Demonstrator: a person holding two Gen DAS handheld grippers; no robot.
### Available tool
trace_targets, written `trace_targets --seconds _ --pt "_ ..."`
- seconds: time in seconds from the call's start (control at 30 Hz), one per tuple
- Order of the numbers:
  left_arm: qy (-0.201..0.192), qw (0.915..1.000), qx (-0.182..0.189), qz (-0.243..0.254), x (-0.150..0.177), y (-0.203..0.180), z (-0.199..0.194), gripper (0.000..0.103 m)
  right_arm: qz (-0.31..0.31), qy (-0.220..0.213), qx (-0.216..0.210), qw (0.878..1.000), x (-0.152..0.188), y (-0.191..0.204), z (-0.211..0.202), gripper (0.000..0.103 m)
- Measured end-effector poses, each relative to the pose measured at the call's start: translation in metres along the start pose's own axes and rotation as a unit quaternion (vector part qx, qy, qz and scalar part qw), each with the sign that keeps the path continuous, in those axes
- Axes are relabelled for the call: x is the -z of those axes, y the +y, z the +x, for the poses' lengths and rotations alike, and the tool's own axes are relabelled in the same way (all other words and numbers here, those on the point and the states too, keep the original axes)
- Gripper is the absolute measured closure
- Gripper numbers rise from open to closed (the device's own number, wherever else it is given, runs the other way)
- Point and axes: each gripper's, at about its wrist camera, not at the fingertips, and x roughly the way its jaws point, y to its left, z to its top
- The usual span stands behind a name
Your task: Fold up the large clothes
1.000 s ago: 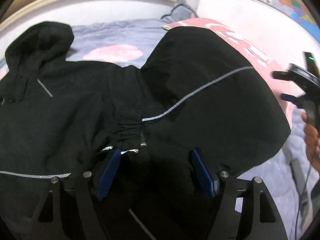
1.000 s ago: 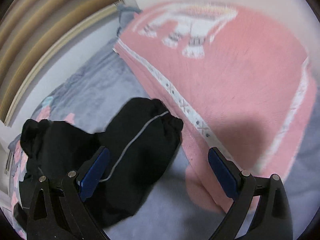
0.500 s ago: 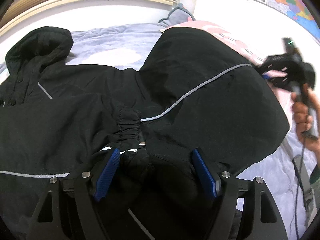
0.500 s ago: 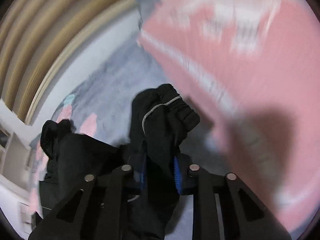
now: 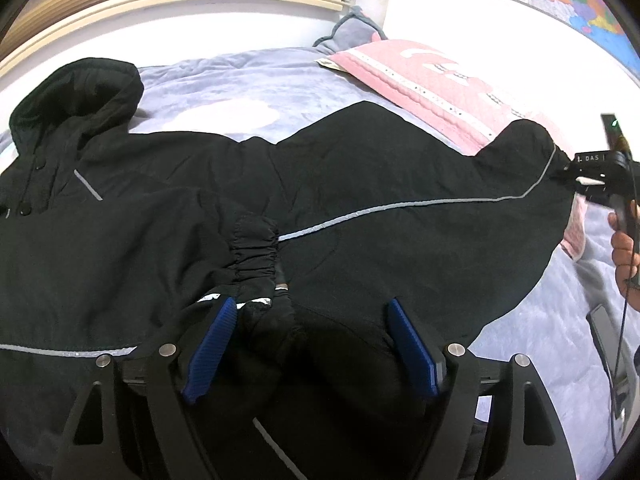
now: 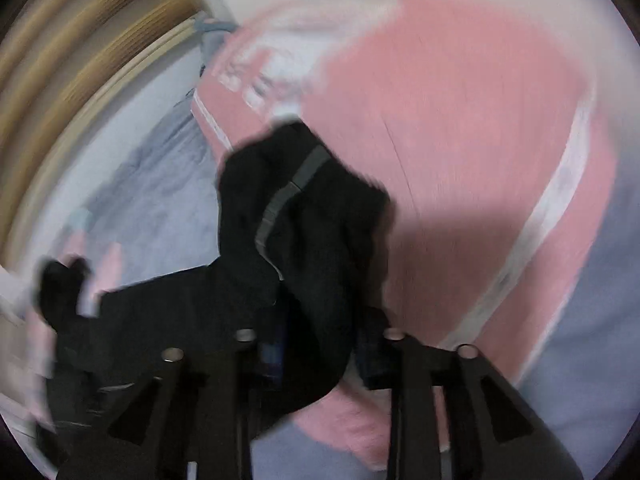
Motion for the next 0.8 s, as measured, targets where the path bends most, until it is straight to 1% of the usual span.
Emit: trace_targets --seconds 0.03,0.07,0.1,0.13,0.17,0.2,0.23,0.33,0.37,0.43,0.47,0.5,0.53,0.57,0.6,0.63,0.67,0.7,0.73,0.8 --pt "0.000 1.0000 0.000 0.000 0.000 0.000 0.000 0.023 0.021 -0.001 -0.031 0.999 -0.001 -0.009 -0.004 0.063" --pt "-0.001 1.0000 0.000 0.001 0.000 0.000 0.000 0.023 0.042 -0.010 -0.063 0.997 -0.001 -0.018 -0.012 0.050" --pt "-0.001 1.0000 0.001 0.001 0.000 0.000 0.000 0.023 0.049 -0.022 -0.073 0.996 -0.002 -0.024 -0.021 0.036" --pt "-0.002 1.0000 0.001 0.001 0.001 0.000 0.000 0.023 0.051 -0.034 -0.075 0.995 -0.002 -0.025 -0.027 0.030" --pt "-0.002 1.0000 0.001 0.001 0.001 0.000 0.000 0.023 0.049 -0.054 -0.069 0.995 -0.002 -0.026 -0.037 0.018" --pt "-0.002 1.0000 0.002 0.001 0.001 0.000 0.000 0.023 0.045 -0.064 -0.061 0.995 -0.003 -0.025 -0.042 0.015" --pt "-0.002 1.0000 0.002 0.001 0.000 0.000 0.001 0.022 0.038 -0.069 -0.052 0.996 -0.004 -0.023 -0.045 0.015" --pt "-0.002 1.0000 0.001 0.002 0.000 0.000 0.001 0.022 0.014 -0.058 -0.045 0.997 -0.011 -0.006 -0.036 0.015" --pt "-0.002 1.0000 0.001 0.002 0.000 0.000 0.001 0.022 -0.001 -0.045 -0.033 0.998 -0.012 0.005 -0.026 0.017" --pt "-0.002 1.0000 0.001 0.002 0.000 0.000 0.001 0.022 -0.025 -0.018 -0.014 0.999 -0.011 0.024 -0.006 0.047" --pt "-0.001 1.0000 0.000 0.002 0.001 0.000 0.002 0.022 -0.037 -0.007 -0.003 0.999 -0.008 0.036 0.002 0.066" --pt "0.000 1.0000 -0.001 0.003 0.000 0.000 0.002 0.022 -0.045 -0.008 0.011 0.999 -0.008 0.045 0.003 0.073" --pt "0.001 1.0000 -0.001 0.003 0.000 0.000 0.002 0.022 -0.054 -0.014 0.019 0.998 -0.004 0.055 0.001 0.075" --pt "0.004 1.0000 0.001 0.002 -0.002 0.000 0.002 0.022 -0.061 -0.020 0.015 0.998 0.000 0.067 -0.003 0.078" --pt "0.010 0.9999 0.007 0.002 -0.004 0.001 0.001 0.022 -0.067 -0.023 0.008 0.997 0.005 0.073 -0.009 0.079" --pt "0.017 0.9995 0.027 -0.007 -0.009 0.006 -0.004 0.022 -0.077 -0.024 0.002 0.997 0.008 0.085 -0.015 0.079" --pt "0.019 0.9989 0.039 -0.015 -0.012 0.010 -0.008 0.022 -0.099 -0.027 -0.002 0.995 0.014 0.105 -0.024 0.079" --pt "0.017 0.9972 0.063 -0.037 -0.017 0.019 -0.022 0.022 -0.117 -0.029 -0.002 0.993 0.018 0.121 -0.030 0.079" --pt "0.009 0.9955 0.078 -0.053 -0.020 0.027 -0.035 0.022 -0.139 -0.033 -0.003 0.990 0.023 0.139 -0.036 0.079" --pt "-0.019 0.9907 0.104 -0.086 -0.028 0.049 -0.070 0.022 -0.190 -0.038 0.000 0.981 0.041 0.184 -0.049 0.079"
